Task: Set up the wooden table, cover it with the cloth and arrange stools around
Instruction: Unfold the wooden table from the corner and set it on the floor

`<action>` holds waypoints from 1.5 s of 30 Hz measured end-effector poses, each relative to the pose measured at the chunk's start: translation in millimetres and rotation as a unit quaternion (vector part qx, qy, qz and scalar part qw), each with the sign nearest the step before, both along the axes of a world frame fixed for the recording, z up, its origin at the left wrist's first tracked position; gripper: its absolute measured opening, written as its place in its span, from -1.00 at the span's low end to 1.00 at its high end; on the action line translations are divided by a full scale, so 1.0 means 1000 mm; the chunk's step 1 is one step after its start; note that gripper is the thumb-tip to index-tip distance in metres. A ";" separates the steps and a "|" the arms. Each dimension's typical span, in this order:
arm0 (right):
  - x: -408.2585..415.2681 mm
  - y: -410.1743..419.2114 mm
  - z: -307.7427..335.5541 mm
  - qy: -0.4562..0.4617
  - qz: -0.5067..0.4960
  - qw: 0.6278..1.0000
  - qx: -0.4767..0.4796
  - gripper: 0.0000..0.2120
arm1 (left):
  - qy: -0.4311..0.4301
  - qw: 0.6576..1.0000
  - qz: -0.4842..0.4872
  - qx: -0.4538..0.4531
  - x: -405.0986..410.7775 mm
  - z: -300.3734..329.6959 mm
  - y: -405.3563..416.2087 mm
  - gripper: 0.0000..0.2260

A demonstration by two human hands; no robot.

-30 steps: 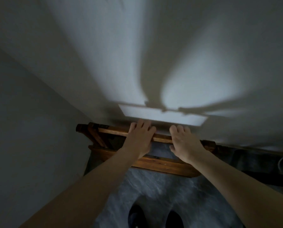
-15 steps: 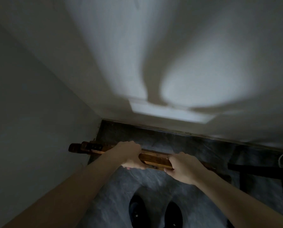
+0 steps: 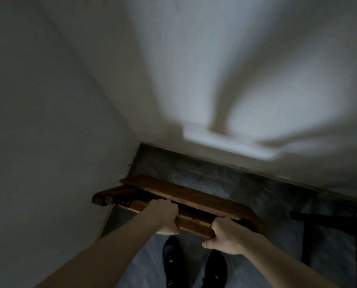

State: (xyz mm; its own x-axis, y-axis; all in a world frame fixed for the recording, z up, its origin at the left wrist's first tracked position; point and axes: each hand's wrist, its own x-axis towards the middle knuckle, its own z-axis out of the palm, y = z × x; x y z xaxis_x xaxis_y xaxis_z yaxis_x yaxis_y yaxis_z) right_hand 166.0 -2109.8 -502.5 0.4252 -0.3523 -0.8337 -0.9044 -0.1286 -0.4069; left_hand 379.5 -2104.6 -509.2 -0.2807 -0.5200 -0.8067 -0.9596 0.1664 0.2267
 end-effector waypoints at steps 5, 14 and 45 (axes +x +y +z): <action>-0.001 0.032 0.002 -0.004 0.028 0.999 0.029 -0.72 | -0.013 0.999 0.021 0.031 -0.004 -0.002 0.039 -0.80; -0.015 0.063 0.013 0.011 0.111 0.990 -0.087 -0.81 | 0.011 0.987 0.160 0.006 -0.025 0.006 0.106 -0.79; 0.131 0.278 0.013 -0.096 0.587 0.757 -0.269 -0.84 | -0.028 0.777 0.627 -0.046 -0.026 -0.004 0.467 -0.75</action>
State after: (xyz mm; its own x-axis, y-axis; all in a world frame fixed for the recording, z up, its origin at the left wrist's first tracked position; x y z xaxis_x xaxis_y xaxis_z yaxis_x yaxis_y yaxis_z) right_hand 296.6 -1831.5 -489.6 0.8043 0.0962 -0.5864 0.0314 -0.9923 -0.1197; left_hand 353.8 -1637.3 -513.1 0.5279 -0.4130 -0.7421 -0.3874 -0.8947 0.2223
